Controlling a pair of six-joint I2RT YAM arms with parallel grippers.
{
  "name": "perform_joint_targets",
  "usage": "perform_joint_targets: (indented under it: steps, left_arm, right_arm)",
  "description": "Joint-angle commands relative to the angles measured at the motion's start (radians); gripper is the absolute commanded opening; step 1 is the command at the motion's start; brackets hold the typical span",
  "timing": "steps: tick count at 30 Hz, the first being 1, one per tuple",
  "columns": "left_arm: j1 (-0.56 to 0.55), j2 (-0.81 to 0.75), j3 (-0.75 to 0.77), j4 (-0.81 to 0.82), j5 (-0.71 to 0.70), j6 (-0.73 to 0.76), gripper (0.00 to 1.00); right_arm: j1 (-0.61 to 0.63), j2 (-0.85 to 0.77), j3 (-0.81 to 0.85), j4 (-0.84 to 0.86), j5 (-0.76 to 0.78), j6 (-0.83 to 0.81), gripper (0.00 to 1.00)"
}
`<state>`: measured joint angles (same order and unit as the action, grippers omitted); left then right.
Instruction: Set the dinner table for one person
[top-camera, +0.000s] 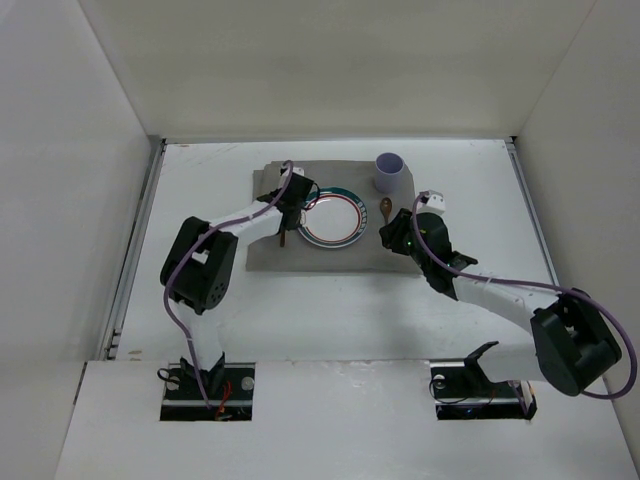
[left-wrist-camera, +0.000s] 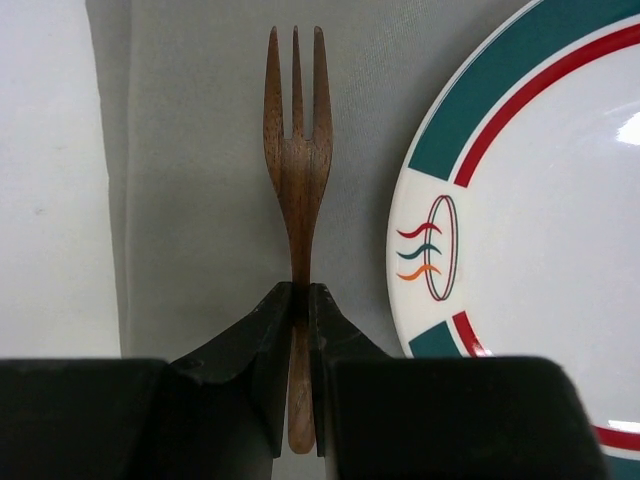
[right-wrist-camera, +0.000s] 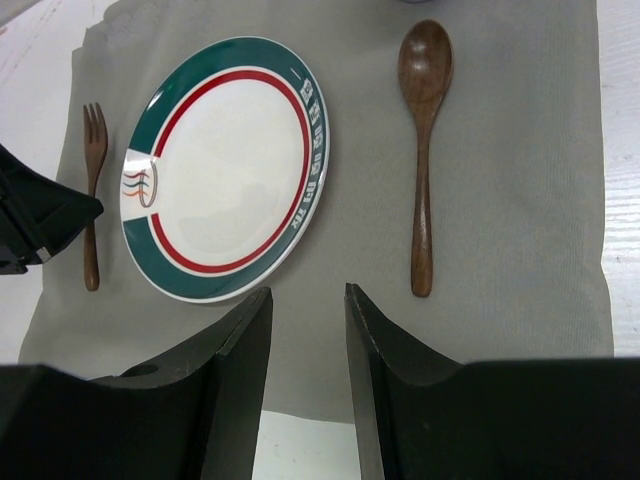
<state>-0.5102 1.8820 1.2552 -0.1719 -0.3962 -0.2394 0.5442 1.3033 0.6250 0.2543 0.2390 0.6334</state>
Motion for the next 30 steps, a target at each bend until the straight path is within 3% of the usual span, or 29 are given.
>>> perform_joint_targets:
  steps: [1,9,16,20,23,26,28,30]
  left_arm:
    - [0.002,0.012,-0.008,0.0,0.019,0.026,0.09]
    - [0.006,0.025,-0.025,-0.005,0.016,0.022,0.13]
    - [0.002,-0.108,-0.075,0.006,-0.023,-0.027,0.47]
    - [-0.026,-0.233,-0.144,0.029,-0.05,-0.066,0.6]
    - [-0.05,-0.334,-0.212,0.043,-0.058,-0.083,0.69]
    - [-0.069,-0.447,-0.295,0.057,-0.088,-0.118,0.83]
    - [-0.07,-0.532,-0.353,0.066,-0.11,-0.144,1.0]
    - [-0.061,-0.639,-0.425,0.075,-0.116,-0.161,1.0]
  right_arm:
    - [-0.005,0.002,0.007,0.053,0.005,0.005,0.41]
    - [-0.005,0.004,0.007,0.053,0.006,0.005,0.43]
    - [-0.013,-0.035,-0.004,0.053,0.008,-0.003,0.47]
    - [-0.039,-0.096,-0.03,0.059,0.014,0.006,0.47]
    - [-0.045,-0.117,-0.047,0.071,0.025,0.011,0.37]
    - [-0.053,-0.131,-0.054,0.071,0.028,0.017,0.19]
    - [-0.068,-0.148,-0.07,0.074,0.034,0.041,0.13]
    - [-0.098,-0.179,-0.096,0.088,0.036,0.066,0.11]
